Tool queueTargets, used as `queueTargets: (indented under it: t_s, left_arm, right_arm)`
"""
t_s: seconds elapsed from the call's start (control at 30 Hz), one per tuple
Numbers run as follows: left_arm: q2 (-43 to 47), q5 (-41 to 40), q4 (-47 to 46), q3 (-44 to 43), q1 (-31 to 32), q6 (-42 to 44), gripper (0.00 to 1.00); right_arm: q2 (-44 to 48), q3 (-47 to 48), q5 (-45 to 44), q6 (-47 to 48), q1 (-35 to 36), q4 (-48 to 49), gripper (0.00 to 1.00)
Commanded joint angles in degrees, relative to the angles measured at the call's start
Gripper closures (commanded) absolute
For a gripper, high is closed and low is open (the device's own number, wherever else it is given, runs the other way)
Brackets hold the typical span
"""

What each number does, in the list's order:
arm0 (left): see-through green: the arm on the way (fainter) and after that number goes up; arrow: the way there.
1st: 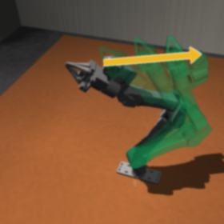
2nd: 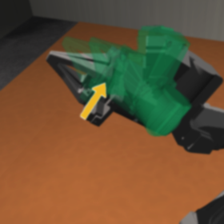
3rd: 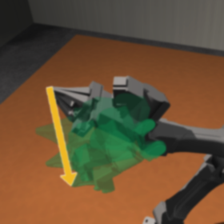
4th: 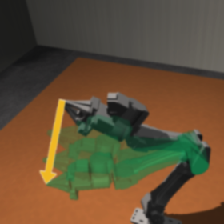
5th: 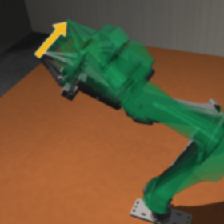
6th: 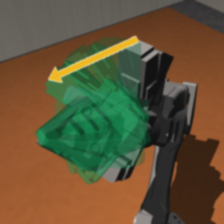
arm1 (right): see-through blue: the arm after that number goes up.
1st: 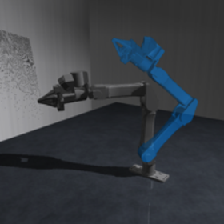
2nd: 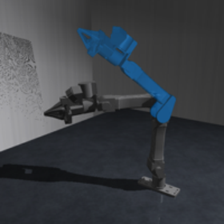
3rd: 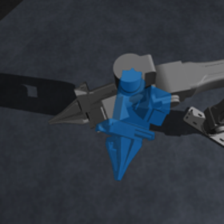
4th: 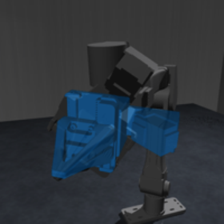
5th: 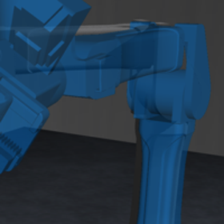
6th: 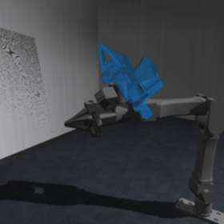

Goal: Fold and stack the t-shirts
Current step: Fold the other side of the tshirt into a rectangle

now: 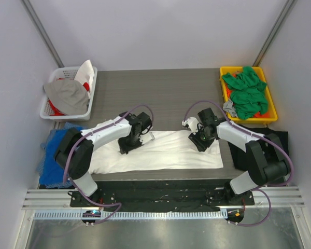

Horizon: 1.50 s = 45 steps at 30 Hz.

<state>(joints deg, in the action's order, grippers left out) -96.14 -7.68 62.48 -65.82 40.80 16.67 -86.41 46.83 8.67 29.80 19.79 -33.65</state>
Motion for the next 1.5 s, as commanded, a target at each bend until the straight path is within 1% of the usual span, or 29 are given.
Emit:
queueTargets:
  t_s: [0.0,0.33,0.43,0.47,0.5,0.57,0.6,0.67,0.7,0.77,0.8,0.87,0.9,0.93,1.0,1.03,1.13,1.17,1.27,1.47]
  left_arm:
    - [1.0,1.8,2.9,-0.8,1.5,-0.5,1.00]
    - [1.9,2.3,3.4,1.3,2.1,-0.2,0.98]
    - [2.2,1.9,3.0,1.5,2.0,-0.1,0.95]
    - [2.3,1.7,2.7,1.4,2.0,-0.1,0.91]
    - [3.2,0.9,2.1,1.5,2.1,-0.1,0.77]
    - [4.9,0.2,-0.2,1.5,2.0,0.0,0.64]
    - [6.4,-0.9,-1.0,1.2,2.1,0.1,0.55]
    - [7.4,-2.1,-2.9,0.1,2.1,0.2,0.43]
    - [7.9,-3.0,-3.4,-0.4,2.0,0.3,0.35]
    - [8.5,-4.5,-5.4,-2.5,2.0,0.6,0.31]
    - [8.6,-5.3,-6.6,-3.3,1.9,0.9,0.26]
    - [7.6,-7.3,-10.0,-6.1,1.2,1.7,0.25]
    - [6.8,-7.2,-11.9,-7.4,0.6,2.7,0.24]
    - [4.2,-6.2,-12.8,-10.3,-0.9,3.1,0.24]
    - [0.6,-4.4,-13.6,-14.0,-2.6,4.2,0.23]
    - [-3.1,-3.5,-13.5,-18.0,-4.0,4.7,0.24]
    - [-9.0,-3.2,-11.1,-25.4,-5.1,6.4,0.24]
    - [-11.6,-2.0,-10.5,-26.5,-5.4,6.7,0.24]
    - [-14.2,1.1,-9.0,-27.8,-6.3,8.3,0.27]
    - [-15.2,5.5,-6.8,-26.4,-8.7,12.3,0.31]
  right_arm:
    - [-2.2,-1.0,-1.3,0.6,0.2,1.1,0.54]
    - [-2.8,-0.8,-1.5,0.4,0.2,1.1,0.55]
    - [-3.1,-0.8,-1.5,0.4,0.2,1.0,0.54]
    - [-3.1,-0.8,-1.5,0.4,0.2,1.0,0.55]
    - [-3.1,-0.8,-1.5,0.4,0.2,1.0,0.55]
    - [-3.3,-0.8,-1.5,0.3,0.2,1.0,0.55]
    - [-3.2,-0.8,-1.5,0.3,0.2,1.0,0.54]
    - [-3.2,-0.9,-1.5,0.3,0.2,1.0,0.54]
    - [-3.3,-0.8,-1.6,0.3,0.2,1.1,0.55]
    - [-3.8,-0.5,-1.5,0.3,0.2,1.1,0.54]
    - [-3.9,-0.5,-1.5,0.2,0.2,1.1,0.54]
    - [-4.1,-0.1,-1.5,0.0,0.2,1.2,0.54]
    - [-4.3,0.0,-1.4,-0.1,0.3,1.2,0.55]
    - [-4.3,0.1,-1.4,-0.2,0.5,1.3,0.55]
    - [-4.2,0.2,-1.5,-0.3,0.7,1.3,0.55]
    - [-4.2,0.2,-1.6,-0.4,0.7,1.2,0.54]
    - [-3.4,-0.2,-1.9,-0.3,0.7,1.0,0.55]
    - [-3.2,-0.7,-2.1,-0.3,0.7,1.1,0.54]
    - [-2.0,-1.4,-2.4,0.1,0.7,1.1,0.55]
    - [-2.6,-0.9,-1.7,-0.1,0.7,1.2,0.55]
